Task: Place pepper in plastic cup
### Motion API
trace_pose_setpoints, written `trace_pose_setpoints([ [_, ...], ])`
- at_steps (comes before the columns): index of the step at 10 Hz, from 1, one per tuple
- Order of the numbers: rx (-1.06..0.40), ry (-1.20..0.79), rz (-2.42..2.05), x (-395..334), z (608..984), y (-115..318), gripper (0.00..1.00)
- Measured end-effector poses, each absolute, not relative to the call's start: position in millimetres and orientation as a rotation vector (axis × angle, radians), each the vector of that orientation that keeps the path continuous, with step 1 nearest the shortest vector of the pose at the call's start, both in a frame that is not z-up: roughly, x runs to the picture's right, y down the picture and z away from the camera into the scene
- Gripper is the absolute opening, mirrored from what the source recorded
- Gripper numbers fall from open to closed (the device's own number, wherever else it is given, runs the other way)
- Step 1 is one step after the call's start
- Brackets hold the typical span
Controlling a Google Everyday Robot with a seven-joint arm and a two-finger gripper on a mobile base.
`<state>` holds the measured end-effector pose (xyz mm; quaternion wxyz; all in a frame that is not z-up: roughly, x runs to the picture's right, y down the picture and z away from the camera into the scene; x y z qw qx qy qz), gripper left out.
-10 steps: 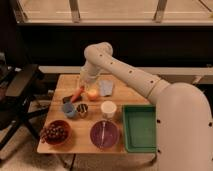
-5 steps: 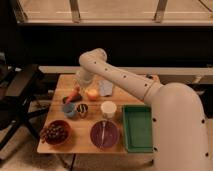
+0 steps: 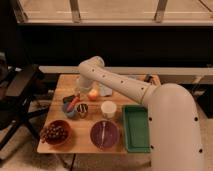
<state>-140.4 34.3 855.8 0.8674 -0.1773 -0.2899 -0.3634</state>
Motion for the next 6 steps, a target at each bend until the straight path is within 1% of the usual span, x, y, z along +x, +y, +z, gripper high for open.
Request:
trace_pose_setpoints([
  [2, -0.378, -0.608, -0.763, -140, 852, 38, 0.42],
  [4, -0.379, -0.615, -0.766, -142, 849, 39, 0.60],
  [5, -0.379, -0.622, -0.770, -145, 846, 39, 0.71],
  [6, -0.381, -0.627, -0.774, -147, 844, 40, 0.75],
])
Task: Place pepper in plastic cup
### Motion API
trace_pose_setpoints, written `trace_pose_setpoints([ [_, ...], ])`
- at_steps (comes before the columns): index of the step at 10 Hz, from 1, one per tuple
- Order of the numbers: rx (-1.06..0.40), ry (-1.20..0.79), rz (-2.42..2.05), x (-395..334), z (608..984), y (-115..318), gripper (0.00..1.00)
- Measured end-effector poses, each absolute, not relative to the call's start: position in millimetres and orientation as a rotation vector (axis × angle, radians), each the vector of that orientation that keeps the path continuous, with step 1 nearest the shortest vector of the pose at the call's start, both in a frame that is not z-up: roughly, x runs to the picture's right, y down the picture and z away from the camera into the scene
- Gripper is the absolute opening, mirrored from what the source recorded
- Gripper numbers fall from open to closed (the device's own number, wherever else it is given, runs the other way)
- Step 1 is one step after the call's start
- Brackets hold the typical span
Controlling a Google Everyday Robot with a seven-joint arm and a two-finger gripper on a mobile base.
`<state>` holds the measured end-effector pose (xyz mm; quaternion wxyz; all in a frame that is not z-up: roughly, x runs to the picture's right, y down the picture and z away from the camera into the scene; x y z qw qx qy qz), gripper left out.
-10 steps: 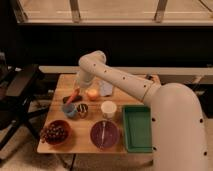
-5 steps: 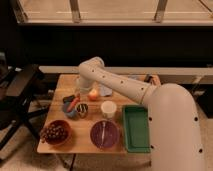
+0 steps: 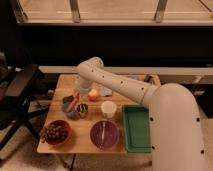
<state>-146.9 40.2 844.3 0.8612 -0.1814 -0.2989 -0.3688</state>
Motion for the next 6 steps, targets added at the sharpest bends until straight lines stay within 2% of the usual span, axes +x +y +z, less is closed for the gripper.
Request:
trace_pose_setpoints([
  [6, -0.397, -0.657, -0.770, -152.3, 834.0, 47.4, 0.76],
])
